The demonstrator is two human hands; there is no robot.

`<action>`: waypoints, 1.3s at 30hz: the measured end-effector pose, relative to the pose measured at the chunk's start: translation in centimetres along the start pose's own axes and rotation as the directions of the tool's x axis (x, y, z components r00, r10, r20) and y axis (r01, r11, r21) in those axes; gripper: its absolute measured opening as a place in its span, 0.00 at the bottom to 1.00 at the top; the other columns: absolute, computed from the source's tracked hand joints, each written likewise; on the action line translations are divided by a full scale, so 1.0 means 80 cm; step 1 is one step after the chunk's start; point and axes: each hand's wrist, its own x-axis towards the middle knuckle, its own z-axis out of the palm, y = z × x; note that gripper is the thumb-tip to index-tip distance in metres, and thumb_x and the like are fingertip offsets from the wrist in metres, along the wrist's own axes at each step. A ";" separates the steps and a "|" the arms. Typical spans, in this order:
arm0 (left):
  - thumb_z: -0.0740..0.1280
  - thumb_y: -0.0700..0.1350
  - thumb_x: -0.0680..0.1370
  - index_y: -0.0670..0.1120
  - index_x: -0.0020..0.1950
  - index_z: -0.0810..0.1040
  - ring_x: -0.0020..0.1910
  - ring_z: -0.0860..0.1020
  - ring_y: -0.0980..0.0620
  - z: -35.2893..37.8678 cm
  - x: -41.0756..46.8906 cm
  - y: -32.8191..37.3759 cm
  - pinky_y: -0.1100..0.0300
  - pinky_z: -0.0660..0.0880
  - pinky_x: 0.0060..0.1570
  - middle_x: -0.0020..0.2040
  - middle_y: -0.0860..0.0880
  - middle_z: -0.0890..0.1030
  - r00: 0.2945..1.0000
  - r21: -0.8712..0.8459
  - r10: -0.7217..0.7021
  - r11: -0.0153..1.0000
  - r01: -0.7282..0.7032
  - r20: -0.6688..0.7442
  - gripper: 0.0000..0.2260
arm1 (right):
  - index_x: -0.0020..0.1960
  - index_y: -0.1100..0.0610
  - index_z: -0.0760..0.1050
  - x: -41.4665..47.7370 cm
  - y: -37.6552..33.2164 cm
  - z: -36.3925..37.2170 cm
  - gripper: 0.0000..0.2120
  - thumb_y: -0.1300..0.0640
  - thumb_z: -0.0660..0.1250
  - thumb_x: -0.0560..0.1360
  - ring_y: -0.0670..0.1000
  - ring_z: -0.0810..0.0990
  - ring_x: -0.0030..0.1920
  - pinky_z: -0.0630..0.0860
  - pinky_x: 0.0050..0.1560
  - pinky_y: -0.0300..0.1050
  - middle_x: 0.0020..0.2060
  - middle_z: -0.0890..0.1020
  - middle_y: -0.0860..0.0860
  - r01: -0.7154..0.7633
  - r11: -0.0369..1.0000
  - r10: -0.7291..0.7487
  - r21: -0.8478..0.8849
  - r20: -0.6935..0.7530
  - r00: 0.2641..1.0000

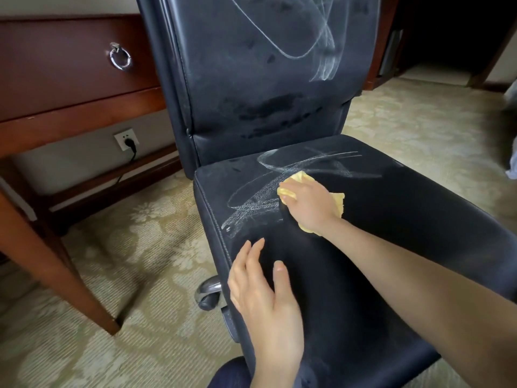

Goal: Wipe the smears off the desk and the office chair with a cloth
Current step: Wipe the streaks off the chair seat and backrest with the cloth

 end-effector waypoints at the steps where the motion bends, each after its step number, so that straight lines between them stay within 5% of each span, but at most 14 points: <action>1: 0.64 0.36 0.77 0.57 0.60 0.73 0.67 0.65 0.59 -0.003 0.002 0.001 0.72 0.55 0.65 0.65 0.55 0.72 0.999 -0.120 -0.046 0.992 0.043 -0.027 0.18 | 0.67 0.47 0.73 -0.005 -0.005 0.000 0.16 0.52 0.60 0.79 0.56 0.73 0.60 0.67 0.58 0.47 0.59 0.77 0.53 0.052 0.999 -0.052 0.017 0.016 0.999; 4: 0.62 0.31 0.77 0.56 0.55 0.73 0.64 0.70 0.56 -0.007 0.011 -0.002 0.63 0.62 0.66 0.59 0.56 0.72 0.975 -0.287 -0.197 0.944 0.160 -0.102 0.19 | 0.66 0.50 0.74 -0.029 -0.017 -0.009 0.16 0.55 0.63 0.78 0.57 0.73 0.60 0.67 0.59 0.47 0.58 0.79 0.53 0.222 0.970 -0.229 0.101 0.062 0.971; 8: 0.59 0.38 0.80 0.44 0.70 0.67 0.71 0.62 0.50 -0.004 0.040 -0.010 0.61 0.55 0.68 0.70 0.46 0.67 0.967 -0.098 -0.246 0.966 0.239 -0.066 0.18 | 0.65 0.52 0.76 -0.068 -0.027 -0.021 0.17 0.59 0.65 0.77 0.54 0.73 0.63 0.62 0.65 0.43 0.61 0.79 0.51 0.382 0.901 -0.405 0.203 0.084 0.910; 12: 0.49 0.51 0.83 0.47 0.77 0.58 0.76 0.52 0.53 0.009 0.055 -0.010 0.56 0.47 0.71 0.77 0.49 0.56 0.973 0.043 -0.228 0.972 0.230 -0.040 0.22 | 0.63 0.52 0.77 -0.102 -0.022 -0.036 0.15 0.59 0.64 0.77 0.51 0.72 0.64 0.64 0.66 0.47 0.60 0.79 0.46 0.566 0.784 -0.612 0.254 0.169 0.773; 16: 0.47 0.54 0.83 0.47 0.77 0.58 0.74 0.56 0.56 0.007 0.043 -0.026 0.65 0.50 0.69 0.76 0.50 0.59 0.979 -0.044 -0.183 0.983 0.179 -0.092 0.23 | 0.67 0.49 0.72 -0.109 -0.004 -0.045 0.18 0.56 0.60 0.78 0.41 0.60 0.73 0.54 0.74 0.45 0.65 0.72 0.38 0.612 0.713 -0.698 0.341 0.265 0.665; 20: 0.50 0.53 0.83 0.46 0.76 0.61 0.72 0.60 0.59 0.008 0.035 -0.034 0.73 0.51 0.64 0.75 0.52 0.63 0.970 -0.099 -0.173 0.983 0.157 -0.172 0.23 | 0.66 0.52 0.74 -0.071 -0.014 -0.044 0.16 0.60 0.62 0.79 0.37 0.62 0.70 0.56 0.74 0.46 0.64 0.73 0.39 0.652 0.647 -0.762 0.395 0.307 0.570; 24: 0.49 0.54 0.77 0.48 0.76 0.61 0.73 0.59 0.60 0.008 0.033 -0.033 0.69 0.52 0.68 0.74 0.54 0.63 0.977 -0.045 -0.079 0.996 0.071 -0.200 0.27 | 0.67 0.51 0.74 -0.028 -0.044 -0.019 0.17 0.57 0.63 0.79 0.41 0.63 0.72 0.53 0.73 0.36 0.66 0.74 0.44 0.656 0.649 -0.760 0.385 0.293 0.580; 34: 0.56 0.47 0.75 0.49 0.67 0.69 0.67 0.66 0.57 0.007 0.030 -0.032 0.60 0.58 0.67 0.64 0.56 0.70 0.955 -0.075 -0.050 0.997 0.029 -0.291 0.20 | 0.64 0.53 0.76 0.032 -0.123 0.030 0.15 0.57 0.62 0.79 0.51 0.69 0.68 0.59 0.70 0.46 0.64 0.77 0.48 0.565 0.772 -0.629 0.289 0.231 0.742; 39: 0.56 0.47 0.75 0.45 0.68 0.69 0.65 0.67 0.56 0.008 0.031 -0.028 0.56 0.60 0.67 0.63 0.56 0.69 0.961 -0.075 -0.060 0.996 0.041 -0.272 0.22 | 0.65 0.52 0.76 0.010 -0.109 0.019 0.16 0.59 0.64 0.78 0.50 0.66 0.70 0.55 0.71 0.42 0.65 0.76 0.48 0.588 0.728 -0.676 0.352 0.229 0.700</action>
